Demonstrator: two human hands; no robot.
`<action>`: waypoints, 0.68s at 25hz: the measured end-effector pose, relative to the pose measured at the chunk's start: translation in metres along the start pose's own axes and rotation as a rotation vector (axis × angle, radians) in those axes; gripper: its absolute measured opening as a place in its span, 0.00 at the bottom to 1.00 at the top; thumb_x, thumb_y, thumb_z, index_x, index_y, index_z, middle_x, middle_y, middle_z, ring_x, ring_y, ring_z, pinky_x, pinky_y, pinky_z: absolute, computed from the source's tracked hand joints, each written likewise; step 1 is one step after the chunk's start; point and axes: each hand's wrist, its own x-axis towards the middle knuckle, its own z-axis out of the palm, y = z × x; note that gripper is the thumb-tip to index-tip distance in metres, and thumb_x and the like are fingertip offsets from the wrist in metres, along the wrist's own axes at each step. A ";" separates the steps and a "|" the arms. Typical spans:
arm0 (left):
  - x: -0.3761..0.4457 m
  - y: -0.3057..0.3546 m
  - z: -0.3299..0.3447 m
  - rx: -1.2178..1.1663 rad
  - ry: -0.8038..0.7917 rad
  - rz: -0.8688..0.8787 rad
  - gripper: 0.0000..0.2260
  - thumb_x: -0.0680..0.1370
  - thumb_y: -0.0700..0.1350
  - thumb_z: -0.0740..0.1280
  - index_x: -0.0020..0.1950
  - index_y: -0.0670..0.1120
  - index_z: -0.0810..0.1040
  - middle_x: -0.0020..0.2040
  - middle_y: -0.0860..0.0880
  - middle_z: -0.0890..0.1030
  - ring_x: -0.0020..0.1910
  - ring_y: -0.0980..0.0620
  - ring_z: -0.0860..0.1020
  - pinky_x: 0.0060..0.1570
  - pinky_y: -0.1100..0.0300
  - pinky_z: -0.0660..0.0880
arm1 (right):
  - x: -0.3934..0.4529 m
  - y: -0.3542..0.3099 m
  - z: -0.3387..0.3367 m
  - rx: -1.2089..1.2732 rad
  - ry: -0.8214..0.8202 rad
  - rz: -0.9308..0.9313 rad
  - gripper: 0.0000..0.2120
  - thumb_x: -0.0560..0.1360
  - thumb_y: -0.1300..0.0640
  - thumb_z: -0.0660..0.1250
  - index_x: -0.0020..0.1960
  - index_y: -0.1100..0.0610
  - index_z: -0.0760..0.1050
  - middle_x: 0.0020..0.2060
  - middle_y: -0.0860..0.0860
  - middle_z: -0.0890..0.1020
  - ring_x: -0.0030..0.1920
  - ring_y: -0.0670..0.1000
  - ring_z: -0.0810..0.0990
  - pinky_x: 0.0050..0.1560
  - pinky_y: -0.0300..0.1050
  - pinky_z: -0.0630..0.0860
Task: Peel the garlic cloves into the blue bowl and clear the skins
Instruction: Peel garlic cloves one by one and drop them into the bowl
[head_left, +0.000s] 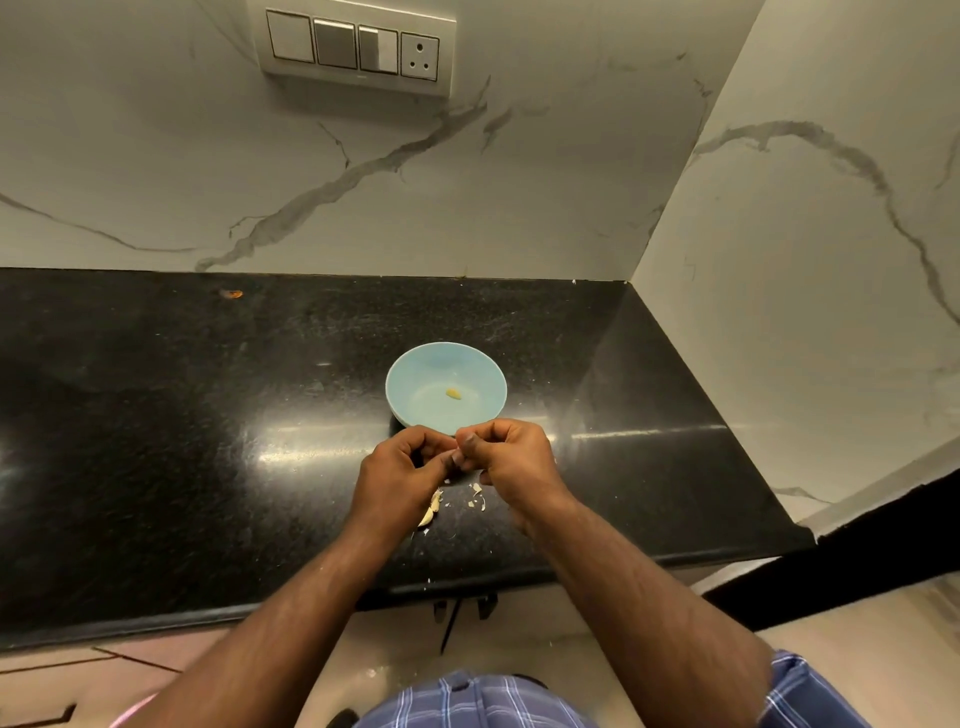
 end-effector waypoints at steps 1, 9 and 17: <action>0.001 -0.001 0.000 0.001 0.002 0.005 0.02 0.76 0.43 0.76 0.47 0.50 0.85 0.41 0.51 0.87 0.43 0.52 0.86 0.49 0.46 0.84 | 0.000 0.001 0.000 0.029 -0.015 0.014 0.06 0.79 0.62 0.70 0.48 0.66 0.83 0.36 0.57 0.84 0.33 0.45 0.83 0.29 0.34 0.76; 0.004 -0.005 0.006 -0.006 -0.024 -0.022 0.03 0.75 0.46 0.77 0.46 0.50 0.85 0.40 0.49 0.87 0.43 0.51 0.86 0.50 0.44 0.84 | 0.007 0.010 -0.003 0.024 0.041 0.078 0.03 0.77 0.65 0.71 0.45 0.62 0.83 0.37 0.56 0.86 0.35 0.45 0.83 0.31 0.34 0.75; 0.009 -0.012 0.006 0.053 -0.034 -0.036 0.03 0.76 0.46 0.76 0.47 0.54 0.85 0.41 0.53 0.87 0.44 0.53 0.86 0.50 0.43 0.83 | 0.015 0.014 -0.003 0.149 0.024 0.204 0.03 0.76 0.67 0.72 0.44 0.61 0.83 0.36 0.57 0.85 0.37 0.50 0.83 0.38 0.40 0.78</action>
